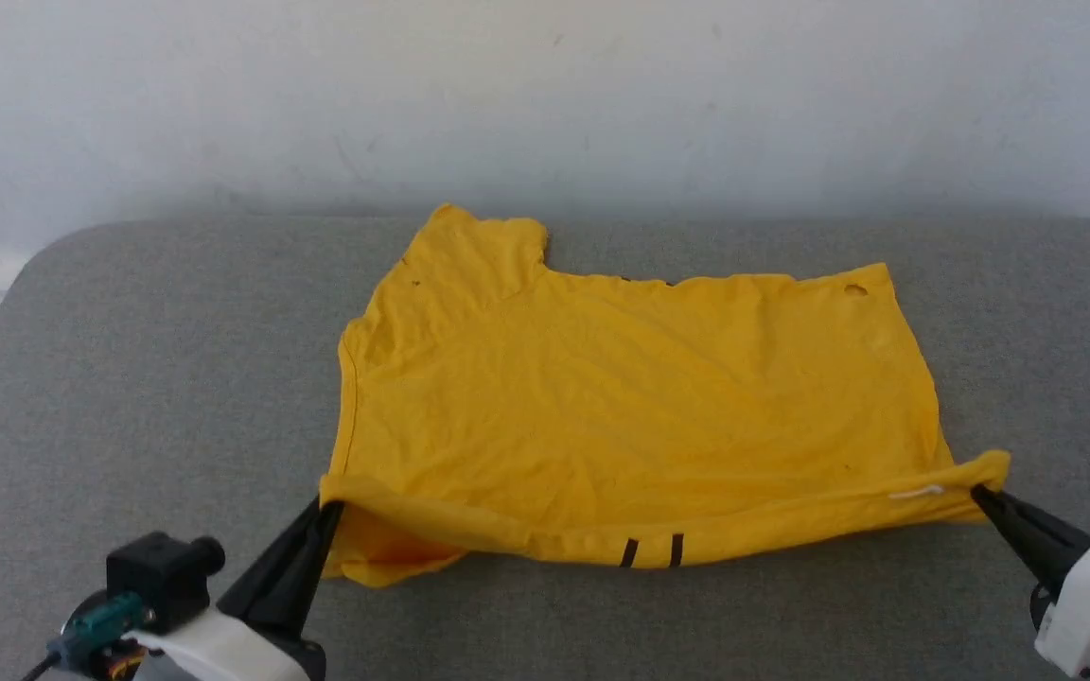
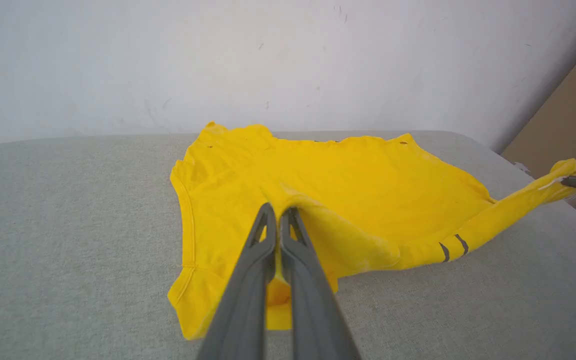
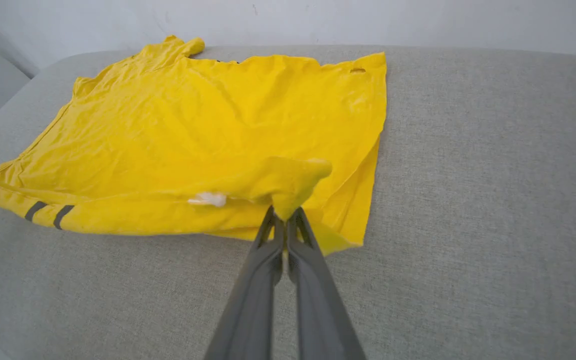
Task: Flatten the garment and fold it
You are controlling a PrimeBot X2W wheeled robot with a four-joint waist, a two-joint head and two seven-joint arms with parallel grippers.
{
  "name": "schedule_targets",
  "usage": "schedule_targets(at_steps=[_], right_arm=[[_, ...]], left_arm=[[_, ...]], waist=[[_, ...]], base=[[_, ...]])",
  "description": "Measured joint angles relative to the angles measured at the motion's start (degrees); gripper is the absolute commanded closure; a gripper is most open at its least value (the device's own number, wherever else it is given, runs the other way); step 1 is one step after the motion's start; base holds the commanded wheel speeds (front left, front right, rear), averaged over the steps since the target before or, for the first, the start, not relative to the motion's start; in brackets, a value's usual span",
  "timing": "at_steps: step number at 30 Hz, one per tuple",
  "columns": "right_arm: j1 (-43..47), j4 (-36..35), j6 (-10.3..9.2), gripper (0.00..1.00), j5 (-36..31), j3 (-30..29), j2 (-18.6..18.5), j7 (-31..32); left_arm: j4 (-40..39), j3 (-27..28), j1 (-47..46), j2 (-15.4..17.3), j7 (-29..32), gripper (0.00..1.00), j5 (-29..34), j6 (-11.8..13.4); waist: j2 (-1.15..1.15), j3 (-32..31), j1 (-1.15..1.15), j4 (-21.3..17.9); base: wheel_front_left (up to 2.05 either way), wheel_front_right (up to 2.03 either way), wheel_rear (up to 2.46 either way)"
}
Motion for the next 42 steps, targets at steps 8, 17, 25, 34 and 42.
schedule_targets(at_steps=[8, 17, 25, 34, 42], right_arm=[[-6.5, 0.7, 0.00, 1.00, -6.2, -4.2, 5.1, 2.9], [-14.9, 7.9, 0.00, 1.00, -12.0, -3.6, 7.4, 5.4], [-20.0, 14.7, 0.00, 1.00, -15.8, -1.1, 8.9, 5.2], [-22.7, 20.6, 0.00, 0.00, -19.0, 0.8, 10.6, 3.1], [-21.1, 20.4, 0.00, 0.00, -23.9, -2.1, 12.5, 2.4]], left_arm=[[8.1, 0.0, -12.7, -1.9, -0.5, 1.00, 1.8, -0.9], [18.8, 0.0, -23.8, -3.4, -2.7, 1.00, 3.0, -1.9], [29.1, -3.1, -28.9, -4.9, -2.0, 1.00, 6.1, -1.9], [40.0, -4.8, -32.5, -8.4, -2.8, 0.00, 6.9, -0.8], [40.8, -2.5, -31.3, -11.7, -4.2, 0.00, 2.8, 0.9]], waist=[[0.00, 5.5, 0.01, -0.4], [0.00, 11.0, 0.01, -0.7], [0.00, 14.5, 0.00, -0.6], [0.00, 15.0, 0.00, -0.2], [0.00, 11.3, -0.01, 0.0]], base=[[0.00, 0.00, 0.00], [0.00, 0.00, 0.00], [0.00, 0.00, 0.00], [0.00, 0.00, 0.00], [0.00, 0.00, 0.00]])
